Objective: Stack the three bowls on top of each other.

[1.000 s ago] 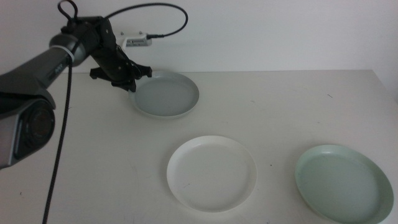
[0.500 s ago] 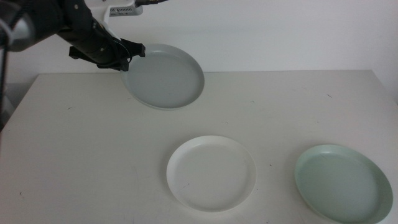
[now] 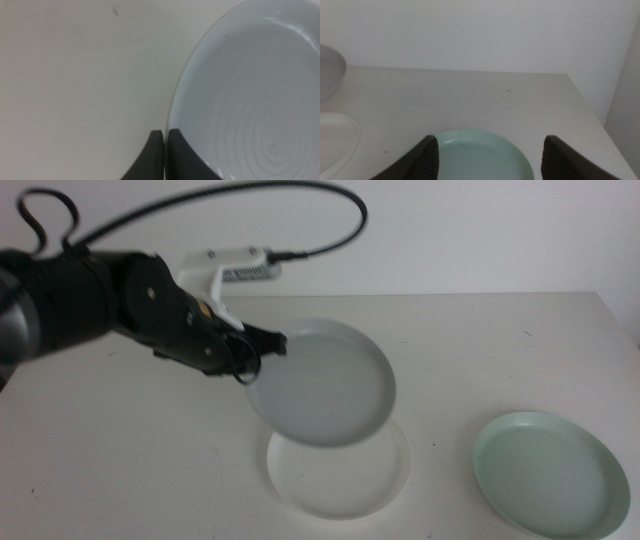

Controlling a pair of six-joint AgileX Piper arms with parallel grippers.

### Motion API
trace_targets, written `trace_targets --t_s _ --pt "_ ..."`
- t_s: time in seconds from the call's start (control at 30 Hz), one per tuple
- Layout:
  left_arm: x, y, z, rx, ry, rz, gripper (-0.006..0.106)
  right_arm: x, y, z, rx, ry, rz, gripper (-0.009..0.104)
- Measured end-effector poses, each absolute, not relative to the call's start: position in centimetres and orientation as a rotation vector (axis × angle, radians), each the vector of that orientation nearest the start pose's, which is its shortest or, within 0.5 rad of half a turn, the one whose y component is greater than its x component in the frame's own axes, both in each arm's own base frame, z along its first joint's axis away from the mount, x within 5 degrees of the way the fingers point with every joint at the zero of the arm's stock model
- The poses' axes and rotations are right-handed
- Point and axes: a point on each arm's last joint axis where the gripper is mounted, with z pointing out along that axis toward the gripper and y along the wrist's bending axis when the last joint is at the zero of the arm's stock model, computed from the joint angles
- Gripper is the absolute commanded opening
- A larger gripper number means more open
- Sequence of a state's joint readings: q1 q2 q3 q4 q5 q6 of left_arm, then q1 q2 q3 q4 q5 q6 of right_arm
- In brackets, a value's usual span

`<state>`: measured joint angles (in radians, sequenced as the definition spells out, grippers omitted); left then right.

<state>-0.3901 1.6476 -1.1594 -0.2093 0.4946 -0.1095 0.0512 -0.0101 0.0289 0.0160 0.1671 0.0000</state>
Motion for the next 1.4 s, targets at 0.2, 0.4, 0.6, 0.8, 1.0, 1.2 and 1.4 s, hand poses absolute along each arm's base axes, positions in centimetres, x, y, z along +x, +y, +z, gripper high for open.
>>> trace_targets --t_s 0.2,0.4,0.6,0.8,1.0,1.2,1.4 --pt "30.7 -16.2 23.0 0.166 2.523 -0.448 0.0 5.6 0.3 18.9 -0.032 1.669 0.053 0.052" --pt "30.2 -16.7 21.4 0.147 2.55 -0.461 0.0 5.6 0.3 18.9 -0.032 1.669 0.053 0.052" --pt "30.0 -16.8 19.6 0.108 2.607 -0.469 0.0 5.6 0.3 18.9 -0.032 1.669 0.053 0.052" --pt "30.3 -17.0 17.9 0.093 2.647 -0.454 0.0 5.6 0.3 18.9 -0.032 1.669 0.053 0.052" --pt "30.4 -17.0 17.6 0.088 2.647 -0.453 0.019 5.6 0.3 18.9 -0.032 1.669 0.053 0.052" --pt "30.4 -17.0 17.8 0.092 2.645 -0.455 0.071 5.6 0.3 18.9 -0.032 1.669 0.053 0.052" --pt "29.4 -16.5 21.7 0.211 2.54 -0.471 0.105 5.6 0.3 18.9 -0.032 1.669 0.053 0.052"
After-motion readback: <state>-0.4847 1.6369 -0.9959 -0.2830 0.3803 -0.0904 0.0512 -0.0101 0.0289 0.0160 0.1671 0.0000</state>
